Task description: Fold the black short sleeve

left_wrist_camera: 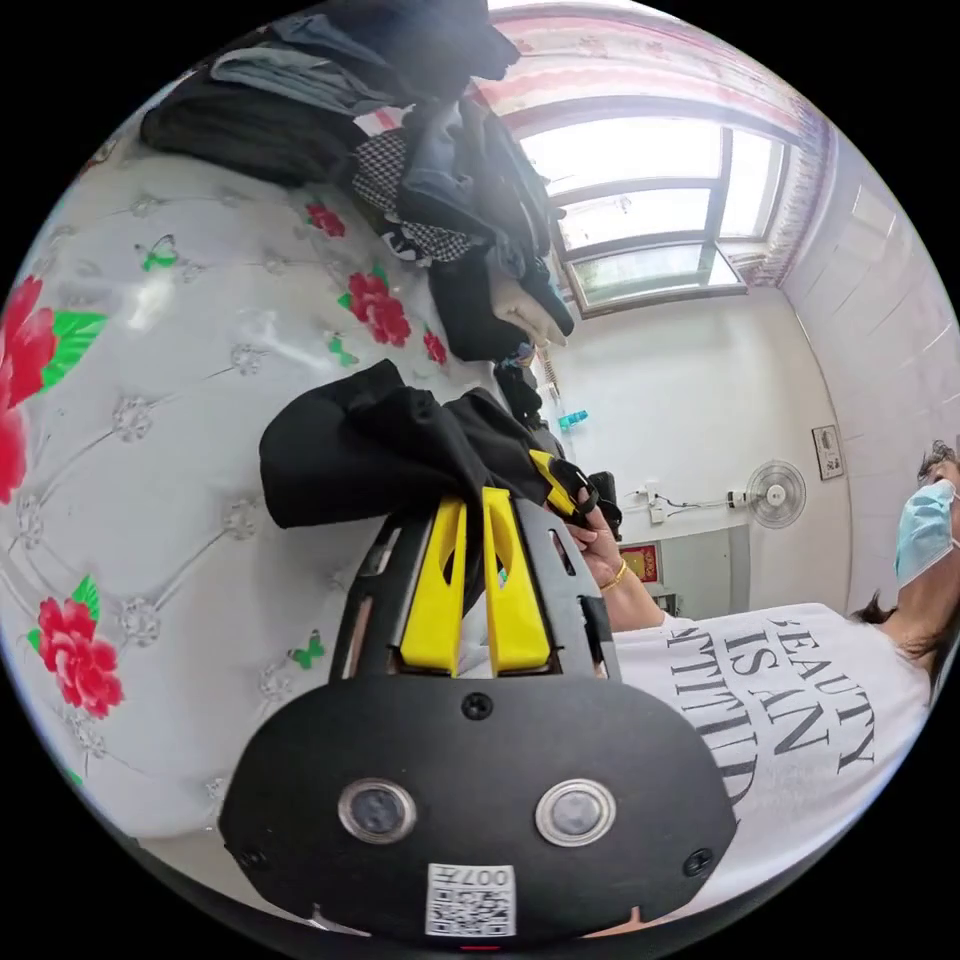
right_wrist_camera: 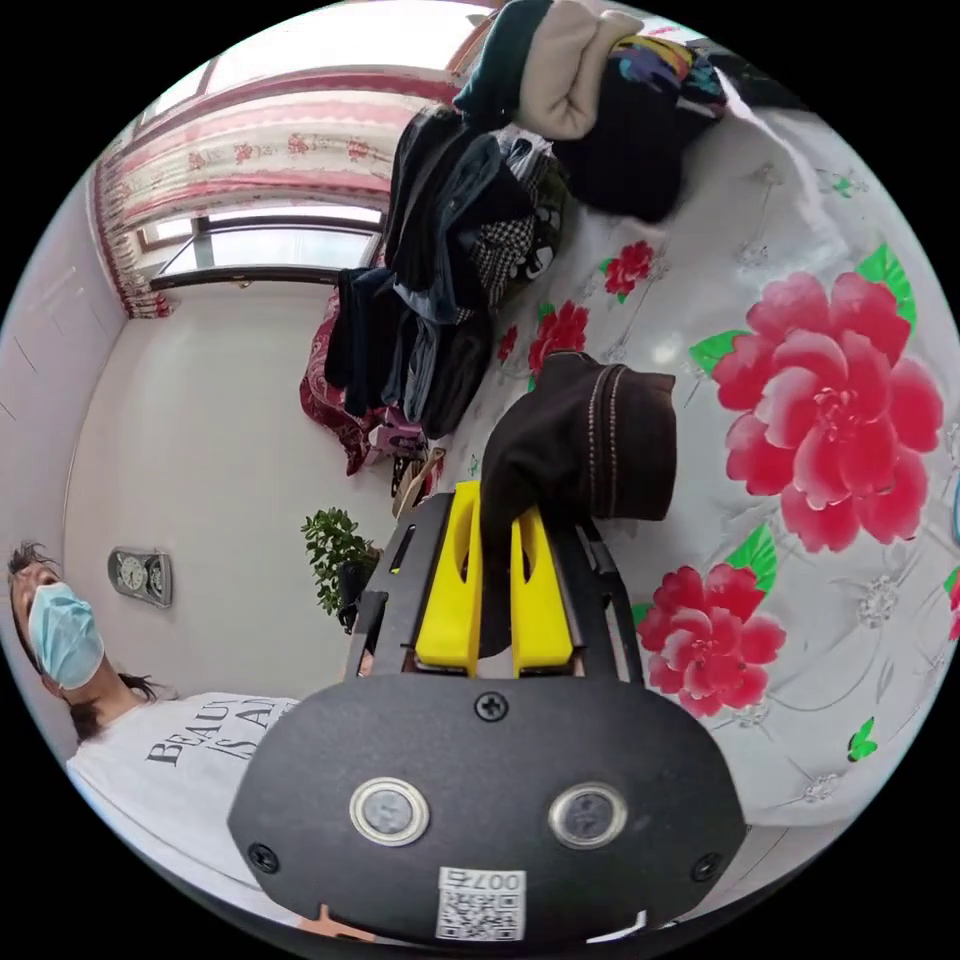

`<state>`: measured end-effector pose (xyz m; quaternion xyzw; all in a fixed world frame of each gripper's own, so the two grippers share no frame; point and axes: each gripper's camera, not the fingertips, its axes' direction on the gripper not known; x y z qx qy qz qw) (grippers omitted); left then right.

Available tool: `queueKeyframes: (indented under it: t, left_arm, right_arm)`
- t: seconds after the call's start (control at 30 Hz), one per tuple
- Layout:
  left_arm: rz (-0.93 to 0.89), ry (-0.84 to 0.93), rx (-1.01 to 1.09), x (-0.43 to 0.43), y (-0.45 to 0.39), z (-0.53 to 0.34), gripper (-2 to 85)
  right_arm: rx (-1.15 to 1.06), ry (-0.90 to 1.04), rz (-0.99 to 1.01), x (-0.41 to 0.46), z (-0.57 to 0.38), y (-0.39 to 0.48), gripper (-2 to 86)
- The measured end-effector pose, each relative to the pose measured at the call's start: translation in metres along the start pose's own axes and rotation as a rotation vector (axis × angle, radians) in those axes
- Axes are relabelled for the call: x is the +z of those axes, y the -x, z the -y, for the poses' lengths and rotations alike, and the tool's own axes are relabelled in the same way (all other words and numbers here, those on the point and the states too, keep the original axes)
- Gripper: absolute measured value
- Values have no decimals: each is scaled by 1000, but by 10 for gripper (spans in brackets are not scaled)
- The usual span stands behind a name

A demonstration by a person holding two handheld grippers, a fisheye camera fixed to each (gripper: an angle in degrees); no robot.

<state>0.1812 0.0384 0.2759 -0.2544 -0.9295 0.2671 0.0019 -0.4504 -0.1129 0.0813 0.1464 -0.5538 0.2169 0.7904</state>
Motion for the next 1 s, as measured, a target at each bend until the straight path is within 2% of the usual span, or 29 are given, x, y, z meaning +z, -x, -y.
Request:
queueKeyframes:
  t: [0.03,0.07,0.2,0.43,0.5,0.57,0.67,0.73,0.9,1.0]
  left_arm:
    - [-6,16,27,20,-13,7,-7]
    - [-8,31,59,42,-28,15,-7]
    - [-51,80,139,117,-80,49,-6]
    - [-136,188,394,307,-234,148,8]
    - [-143,210,412,365,-266,174,24]
    - [-109,213,402,433,-285,198,54]
    - [47,276,345,495,-259,202,80]
    - [111,316,312,513,-226,186,86]
    - [386,359,206,489,-121,114,94]
    - [577,333,57,435,-64,59,93]
  right_arm:
    - [-9,-36,3,-29,1,-2,5]
    - [73,-168,456,-38,1,-9,5]
    - [30,-306,449,-122,7,-36,4]
    - [-77,-687,329,-313,15,-94,8]
    - [-25,-776,252,-345,18,-115,10]
    - [145,-839,125,-364,28,-157,15]
    - [390,-766,-29,-346,33,-223,29]
    - [441,-704,-69,-318,24,-246,39]
    - [272,-484,-64,-209,-5,-230,60]
    - [36,-236,-106,-118,-15,-169,69]
